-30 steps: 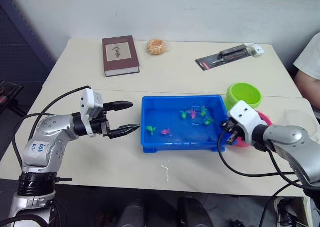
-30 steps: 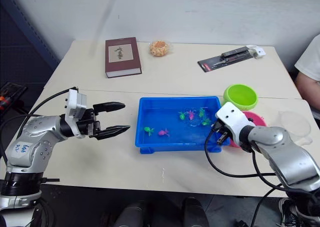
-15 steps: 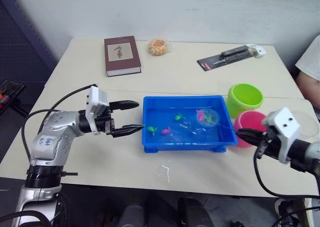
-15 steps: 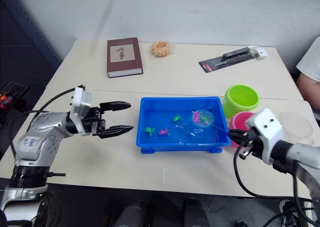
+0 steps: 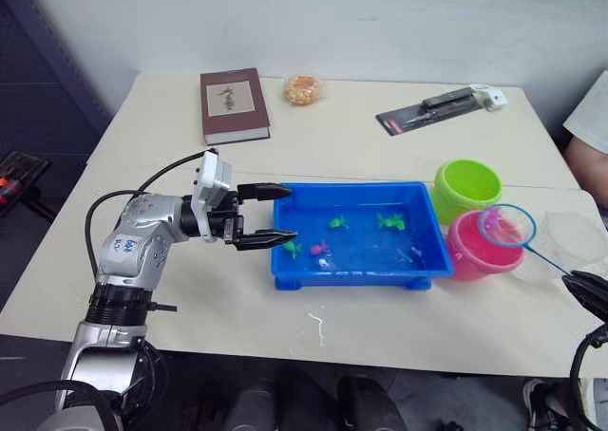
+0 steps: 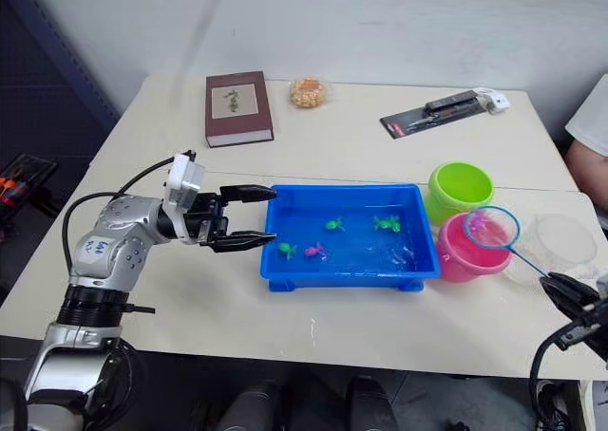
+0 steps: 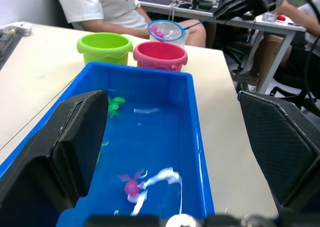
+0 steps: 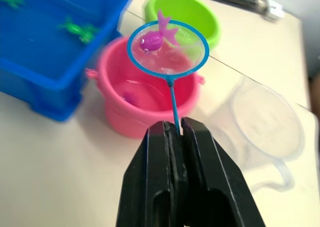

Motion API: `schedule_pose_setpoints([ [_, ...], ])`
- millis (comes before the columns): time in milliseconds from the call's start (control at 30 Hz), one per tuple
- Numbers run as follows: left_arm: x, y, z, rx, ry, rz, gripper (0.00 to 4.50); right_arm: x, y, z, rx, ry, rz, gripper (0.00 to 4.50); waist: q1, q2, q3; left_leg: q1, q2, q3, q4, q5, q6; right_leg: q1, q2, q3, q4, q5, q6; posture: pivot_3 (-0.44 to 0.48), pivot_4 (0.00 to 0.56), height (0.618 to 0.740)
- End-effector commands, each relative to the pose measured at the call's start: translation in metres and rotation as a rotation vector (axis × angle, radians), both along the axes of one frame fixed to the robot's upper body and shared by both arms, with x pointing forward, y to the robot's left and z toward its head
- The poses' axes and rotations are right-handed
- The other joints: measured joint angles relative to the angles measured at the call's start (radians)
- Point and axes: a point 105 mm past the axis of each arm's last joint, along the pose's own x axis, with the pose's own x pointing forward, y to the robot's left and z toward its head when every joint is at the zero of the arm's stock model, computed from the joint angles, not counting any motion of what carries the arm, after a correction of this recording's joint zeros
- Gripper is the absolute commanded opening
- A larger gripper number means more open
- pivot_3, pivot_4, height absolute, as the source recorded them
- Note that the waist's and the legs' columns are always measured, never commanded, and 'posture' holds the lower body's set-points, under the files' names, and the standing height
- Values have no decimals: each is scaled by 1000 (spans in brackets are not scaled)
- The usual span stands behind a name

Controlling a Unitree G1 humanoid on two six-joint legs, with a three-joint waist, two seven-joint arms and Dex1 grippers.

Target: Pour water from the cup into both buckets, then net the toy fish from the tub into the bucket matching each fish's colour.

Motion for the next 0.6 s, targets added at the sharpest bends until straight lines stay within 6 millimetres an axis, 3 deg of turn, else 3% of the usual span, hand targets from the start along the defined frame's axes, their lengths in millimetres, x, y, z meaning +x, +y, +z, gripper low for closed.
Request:
schedule_pose_setpoints([
  [33, -3, -5, 6, -5, -36, -18, 4439, 0, -5, -4, -191, -70, -26, 0, -5, 0, 0, 0, 0, 0, 0, 0, 0, 0, 0, 0, 0, 0, 0, 0, 150, 738],
  [267, -8, -8, 6, -7, -30, -20, 4439, 4, 7, -15, -452, -199, -46, 0, -12, 1, -1, 0, 0, 0, 0, 0, -1, -1, 0, 1, 0, 0, 0, 0, 150, 738],
  [467, -11, -13, 6, -10, -27, -20, 4439, 1, 7, -14, -874, -242, -15, 0, -11, 1, -1, 0, 0, 0, 0, 0, -1, -1, 0, 4, 0, 0, 0, 0, 150, 738],
  [600, -12, -14, 7, -12, -27, -19, 4439, -1, 13, -20, -1046, -271, 35, 0, -11, 1, -1, 0, 0, 0, 0, 0, -1, -1, 0, 6, 0, 0, 0, 0, 150, 738],
])
